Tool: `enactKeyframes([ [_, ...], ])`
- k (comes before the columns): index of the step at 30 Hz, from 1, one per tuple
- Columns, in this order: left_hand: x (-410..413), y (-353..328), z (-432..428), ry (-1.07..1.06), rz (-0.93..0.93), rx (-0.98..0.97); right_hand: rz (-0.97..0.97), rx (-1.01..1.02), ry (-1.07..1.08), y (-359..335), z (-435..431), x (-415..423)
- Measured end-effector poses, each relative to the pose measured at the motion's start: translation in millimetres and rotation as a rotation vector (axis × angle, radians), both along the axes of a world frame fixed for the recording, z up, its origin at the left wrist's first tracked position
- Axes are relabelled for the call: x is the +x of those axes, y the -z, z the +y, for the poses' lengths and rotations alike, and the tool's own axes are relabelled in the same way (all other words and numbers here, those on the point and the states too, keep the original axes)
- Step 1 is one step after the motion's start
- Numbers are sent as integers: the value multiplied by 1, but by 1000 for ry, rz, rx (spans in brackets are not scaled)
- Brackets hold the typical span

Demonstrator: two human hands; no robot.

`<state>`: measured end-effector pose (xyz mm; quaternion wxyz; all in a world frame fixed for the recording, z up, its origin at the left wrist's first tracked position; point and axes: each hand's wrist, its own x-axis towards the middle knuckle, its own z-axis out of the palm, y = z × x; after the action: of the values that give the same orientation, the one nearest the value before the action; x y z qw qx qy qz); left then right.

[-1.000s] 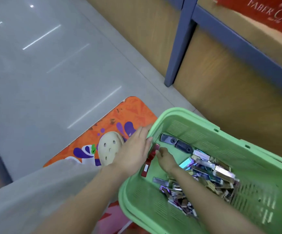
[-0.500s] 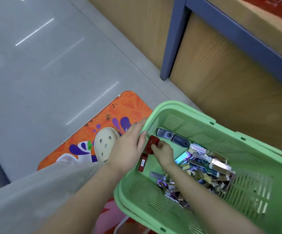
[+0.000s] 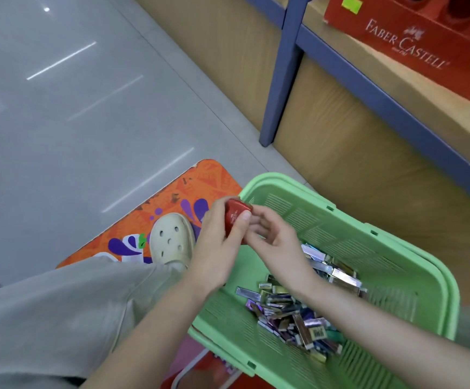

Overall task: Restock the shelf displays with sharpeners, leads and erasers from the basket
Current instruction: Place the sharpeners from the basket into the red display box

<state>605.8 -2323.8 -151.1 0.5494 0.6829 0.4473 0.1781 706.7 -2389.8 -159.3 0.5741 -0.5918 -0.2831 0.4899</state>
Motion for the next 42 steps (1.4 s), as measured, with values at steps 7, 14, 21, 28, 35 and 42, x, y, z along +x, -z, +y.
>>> enactKeyframes([
  [7, 0, -16, 14, -262, -192, 14, -111, -101, 156, 18, 1, 2],
  [14, -21, 4, 32, -365, -68, 40, -261, -765, -138, 142, -11, -4],
  [21, -31, 21, 33, -396, -23, -29, -61, -876, -103, 195, -6, -46],
  [28, -32, 22, 32, -367, -35, -71, 73, -859, -91, 215, -5, -57],
  [35, -28, 2, 26, -356, -166, -184, -23, -566, -167, 137, -8, -23],
  [42, -18, -5, 19, -249, -161, -236, 123, -194, -171, 9, -12, 15],
])
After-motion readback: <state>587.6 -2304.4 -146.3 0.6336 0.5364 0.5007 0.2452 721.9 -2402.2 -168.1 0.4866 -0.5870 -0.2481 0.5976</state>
